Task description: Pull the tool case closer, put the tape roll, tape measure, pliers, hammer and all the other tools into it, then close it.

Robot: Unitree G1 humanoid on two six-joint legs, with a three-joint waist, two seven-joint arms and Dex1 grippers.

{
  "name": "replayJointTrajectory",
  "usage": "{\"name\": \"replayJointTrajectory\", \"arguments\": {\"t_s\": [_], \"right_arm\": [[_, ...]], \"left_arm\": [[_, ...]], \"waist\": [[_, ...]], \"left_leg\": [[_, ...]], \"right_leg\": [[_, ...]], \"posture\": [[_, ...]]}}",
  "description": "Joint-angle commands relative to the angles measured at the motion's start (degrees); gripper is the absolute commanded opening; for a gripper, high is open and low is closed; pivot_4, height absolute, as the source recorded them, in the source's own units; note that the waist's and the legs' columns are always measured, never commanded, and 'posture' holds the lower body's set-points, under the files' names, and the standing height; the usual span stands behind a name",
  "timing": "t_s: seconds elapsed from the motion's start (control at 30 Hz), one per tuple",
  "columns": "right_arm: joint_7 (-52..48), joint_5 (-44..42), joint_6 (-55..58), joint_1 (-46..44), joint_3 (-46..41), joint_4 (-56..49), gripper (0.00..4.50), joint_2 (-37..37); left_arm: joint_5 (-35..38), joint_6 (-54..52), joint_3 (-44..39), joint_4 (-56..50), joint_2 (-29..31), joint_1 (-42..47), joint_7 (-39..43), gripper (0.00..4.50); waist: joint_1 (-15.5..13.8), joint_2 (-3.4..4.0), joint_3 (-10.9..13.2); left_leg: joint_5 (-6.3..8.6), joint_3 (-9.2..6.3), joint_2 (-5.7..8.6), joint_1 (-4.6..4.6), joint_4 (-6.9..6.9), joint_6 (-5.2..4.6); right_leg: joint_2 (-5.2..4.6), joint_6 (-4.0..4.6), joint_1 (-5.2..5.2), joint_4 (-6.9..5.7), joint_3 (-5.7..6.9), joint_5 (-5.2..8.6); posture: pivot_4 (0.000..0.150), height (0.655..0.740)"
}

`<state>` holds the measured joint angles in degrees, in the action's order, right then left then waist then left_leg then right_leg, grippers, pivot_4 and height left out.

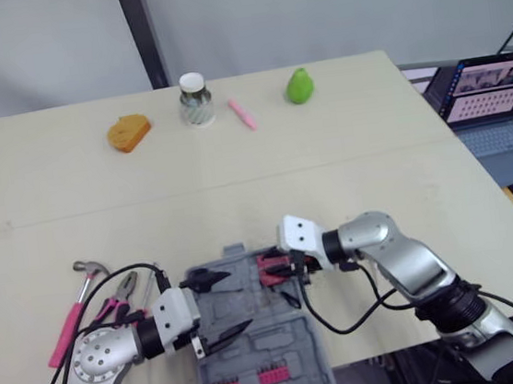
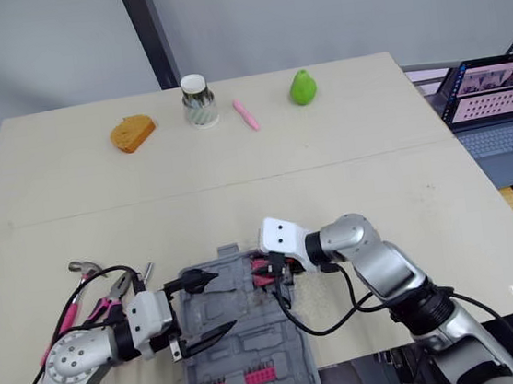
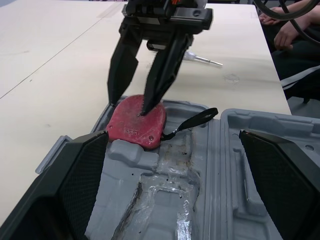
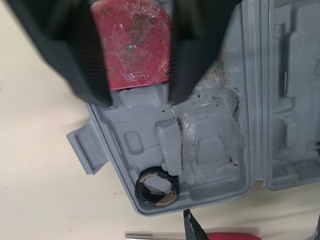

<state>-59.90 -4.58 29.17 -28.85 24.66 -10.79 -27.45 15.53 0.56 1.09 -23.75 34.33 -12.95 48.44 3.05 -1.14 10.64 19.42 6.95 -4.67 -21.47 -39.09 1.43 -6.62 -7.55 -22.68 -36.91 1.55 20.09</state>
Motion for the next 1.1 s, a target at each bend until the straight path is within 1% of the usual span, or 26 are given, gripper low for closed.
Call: {"name": "replayJointTrajectory", "arguments": {"t_s": [0.03, 0.2, 0.3, 0.33, 0.67, 0.9, 1.1], "right_arm": [[0.6, -0.7, -0.5, -0.1, -0.9, -0.7, 2.81, 0.0], [0.6, -1.0, -1.1, 0.0, -1.2, 0.0, 2.81, -0.3], [1.2, -0.6, -1.6, 0.0, -1.3, 1.3, 2.0, -0.1], [1.4, -0.6, -1.7, 0.0, -1.4, 1.6, 1.55, 0.0], [1.6, -0.4, -2.3, 0.2, -0.6, 2.2, 1.55, -0.1], [-0.1, 0.2, -8.3, 1.6, 0.2, 6.5, 1.55, -0.5], [-2.4, 2.6, -13.3, 0.1, 1.8, 12.3, 1.55, -1.0]], "left_arm": [[0.9, 0.3, -0.3, -1.4, 0.1, -0.3, 0.2, 4.5], [0.8, 0.2, 0.0, -1.3, 0.0, -0.2, 0.1, 4.5], [0.8, 0.2, 0.0, -1.3, 0.0, -0.2, 0.1, 4.5], [0.8, 0.2, 0.0, -1.3, 0.0, -0.2, 0.0, 4.5], [0.8, 0.1, 0.0, -1.5, 0.0, -0.3, 0.0, 4.5], [0.8, 0.0, 0.0, -1.6, 0.3, -0.6, 0.2, 4.5], [0.9, -0.1, -0.2, -1.6, 0.4, -0.5, 0.4, 4.5]], "waist": [[0.0, 0.0, 0.0], [0.0, 0.0, 0.0], [0.0, 0.0, 0.0], [0.0, 0.0, 0.0], [0.0, 0.0, 0.0], [0.0, 0.0, 0.0], [0.0, 0.0, 0.0]], "left_leg": [[0.0, 0.0, 0.0, 0.0, 0.0, 0.0], [0.0, 0.0, 0.0, 0.0, 0.0, 0.0], [0.0, 0.0, 0.0, 0.0, 0.0, 0.0], [0.0, 0.01, 0.0, 0.0, 0.0, 0.0], [0.0, 0.01, 0.0, 0.0, 0.0, 0.0], [0.0, 0.03, 0.01, 0.0, 0.0, 0.0], [-0.01, 0.04, 0.0, 0.03, 0.0, 0.01]], "right_leg": [[0.0, 0.0, 0.0, 0.0, 0.0, 0.0], [0.0, 0.0, 0.0, 0.0, 0.0, 0.0], [0.0, 0.0, 0.0, 0.0, 0.0, 0.0], [0.0, 0.0, 0.0, 0.0, 0.0, 0.0], [0.0, 0.0, 0.0, -0.01, 0.0, 0.0], [0.0, 0.0, 0.01, 0.0, 0.0, 0.0], [0.01, 0.0, 0.01, -0.03, 0.0, 0.0]], "posture": [[0.15, 0.74], [0.15, 0.74], [0.15, 0.74], [0.15, 0.74], [0.15, 0.74], [0.15, 0.74], [0.15, 0.74]]}}
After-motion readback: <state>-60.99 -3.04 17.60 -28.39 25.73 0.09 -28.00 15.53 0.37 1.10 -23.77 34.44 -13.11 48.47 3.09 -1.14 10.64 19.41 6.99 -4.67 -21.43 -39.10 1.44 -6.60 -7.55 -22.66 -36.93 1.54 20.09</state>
